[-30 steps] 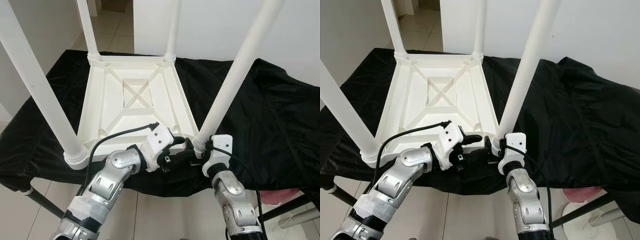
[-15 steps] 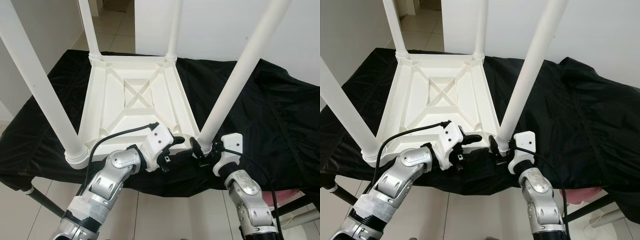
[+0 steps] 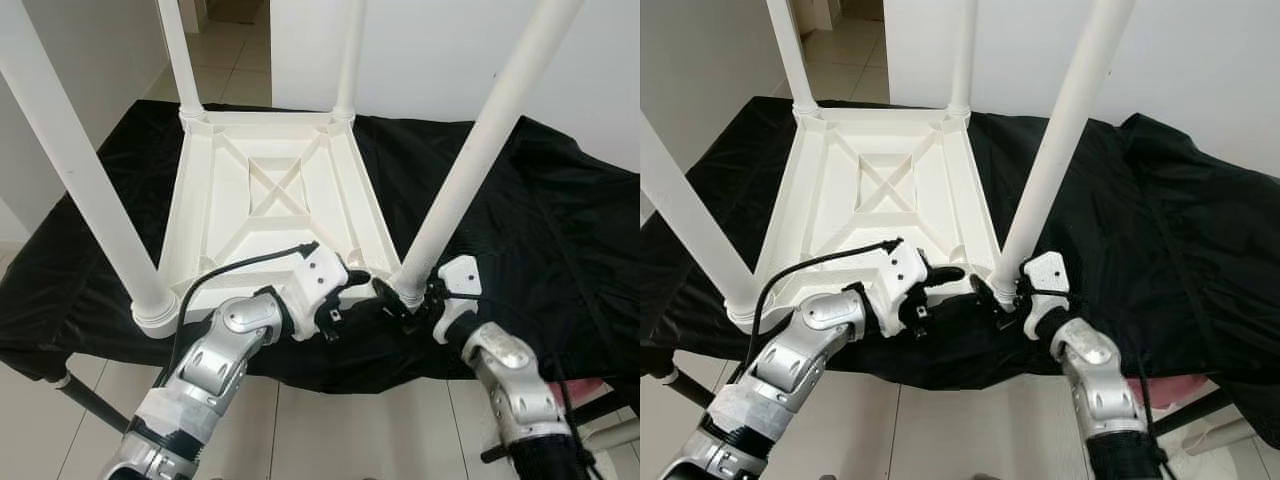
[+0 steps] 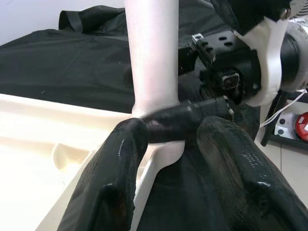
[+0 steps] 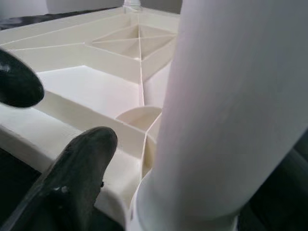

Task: Building children table

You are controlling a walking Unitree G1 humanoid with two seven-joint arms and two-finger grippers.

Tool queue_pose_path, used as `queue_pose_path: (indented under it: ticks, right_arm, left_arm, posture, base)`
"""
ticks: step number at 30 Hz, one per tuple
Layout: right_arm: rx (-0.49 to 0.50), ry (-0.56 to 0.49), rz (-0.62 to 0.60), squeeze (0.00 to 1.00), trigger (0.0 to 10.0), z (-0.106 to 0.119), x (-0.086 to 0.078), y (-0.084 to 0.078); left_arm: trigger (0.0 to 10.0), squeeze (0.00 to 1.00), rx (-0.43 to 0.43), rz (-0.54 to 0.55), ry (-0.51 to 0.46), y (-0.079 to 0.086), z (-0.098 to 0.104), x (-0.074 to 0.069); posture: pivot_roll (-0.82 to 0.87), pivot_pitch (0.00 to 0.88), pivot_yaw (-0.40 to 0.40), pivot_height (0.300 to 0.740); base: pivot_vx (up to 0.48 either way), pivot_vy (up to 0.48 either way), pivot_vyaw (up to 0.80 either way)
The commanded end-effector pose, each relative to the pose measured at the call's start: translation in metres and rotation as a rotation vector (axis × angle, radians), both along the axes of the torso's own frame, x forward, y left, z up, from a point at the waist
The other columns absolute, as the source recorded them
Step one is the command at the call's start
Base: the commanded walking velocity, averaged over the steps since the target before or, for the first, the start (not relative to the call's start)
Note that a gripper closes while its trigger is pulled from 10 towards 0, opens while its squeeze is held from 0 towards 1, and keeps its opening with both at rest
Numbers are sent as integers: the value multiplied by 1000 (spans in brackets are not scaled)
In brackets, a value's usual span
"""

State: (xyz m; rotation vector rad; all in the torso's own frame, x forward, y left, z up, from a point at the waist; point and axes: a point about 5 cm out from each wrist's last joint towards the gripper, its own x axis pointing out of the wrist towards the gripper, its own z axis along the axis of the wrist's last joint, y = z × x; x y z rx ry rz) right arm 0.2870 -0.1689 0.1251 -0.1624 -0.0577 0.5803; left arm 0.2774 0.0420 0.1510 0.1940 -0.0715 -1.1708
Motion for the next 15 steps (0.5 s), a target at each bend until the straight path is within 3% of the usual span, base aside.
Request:
queue_pose_path:
  ticks: [1, 2, 12, 14, 15]
  right_arm:
    - [-30, 18, 17, 0, 1529, -5, 1, -2]
    - [-45, 20, 22, 0, 0, -5, 3, -5]
    - [-26, 40, 6, 0, 0, -8, 7, -16]
    - [59, 51, -36, 0, 10000, -8, 7, -15]
    - [59, 51, -36, 0, 10000, -8, 7, -15]
  left_arm:
    - [10000, 0, 13, -13, -6, 0, 0, 2]
    - [10000, 0, 14, -11, -8, 0, 0, 2]
    - [10000, 0, 7, 1, -7, 1, 0, 2]
    - [10000, 0, 8, -3, -3, 0, -1, 0]
    - [10000, 0, 8, -3, -3, 0, -1, 0]
  posture:
    - [-24, 0, -28, 740]
    - [-21, 0, -31, 740]
    - [-17, 0, -38, 740]
    - [-24, 0, -37, 740]
    - [-24, 0, -37, 740]
  base:
    - [0, 0, 0]
    - [0, 0, 0]
    - [0, 0, 0]
    - [0, 0, 0]
    - [0, 0, 0]
